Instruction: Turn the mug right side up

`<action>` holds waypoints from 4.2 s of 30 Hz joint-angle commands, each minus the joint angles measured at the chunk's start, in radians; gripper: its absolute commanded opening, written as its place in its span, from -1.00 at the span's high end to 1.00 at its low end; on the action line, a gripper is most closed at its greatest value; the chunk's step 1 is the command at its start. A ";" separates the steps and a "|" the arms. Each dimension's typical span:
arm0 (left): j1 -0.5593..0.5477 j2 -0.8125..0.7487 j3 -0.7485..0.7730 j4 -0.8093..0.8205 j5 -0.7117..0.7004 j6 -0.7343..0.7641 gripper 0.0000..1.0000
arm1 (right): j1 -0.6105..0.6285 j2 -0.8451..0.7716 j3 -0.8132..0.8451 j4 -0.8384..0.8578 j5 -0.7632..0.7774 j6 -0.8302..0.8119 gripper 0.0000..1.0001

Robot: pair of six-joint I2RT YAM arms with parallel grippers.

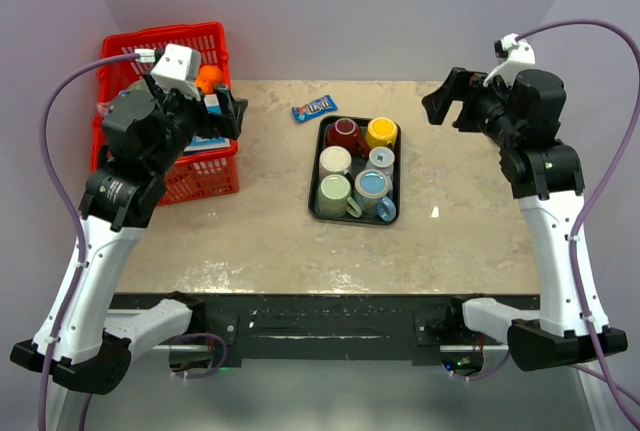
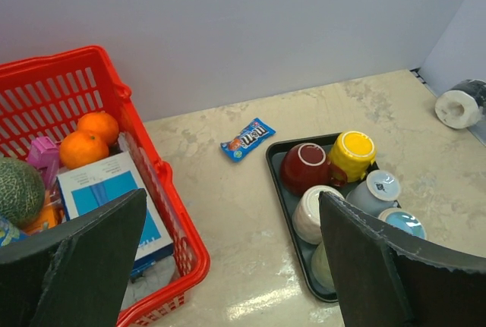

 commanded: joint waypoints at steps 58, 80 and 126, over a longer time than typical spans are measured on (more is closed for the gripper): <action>-0.232 0.079 -0.244 0.276 0.264 -0.212 -0.99 | 0.365 0.202 -0.678 0.288 0.186 -0.111 -0.54; -0.232 0.051 -0.296 0.283 0.207 -0.242 -0.99 | 0.400 0.207 -0.768 0.486 0.320 -0.022 0.32; -0.232 0.053 -0.514 0.745 0.583 -0.606 -0.99 | 0.400 -0.182 -0.360 0.372 0.144 0.354 1.00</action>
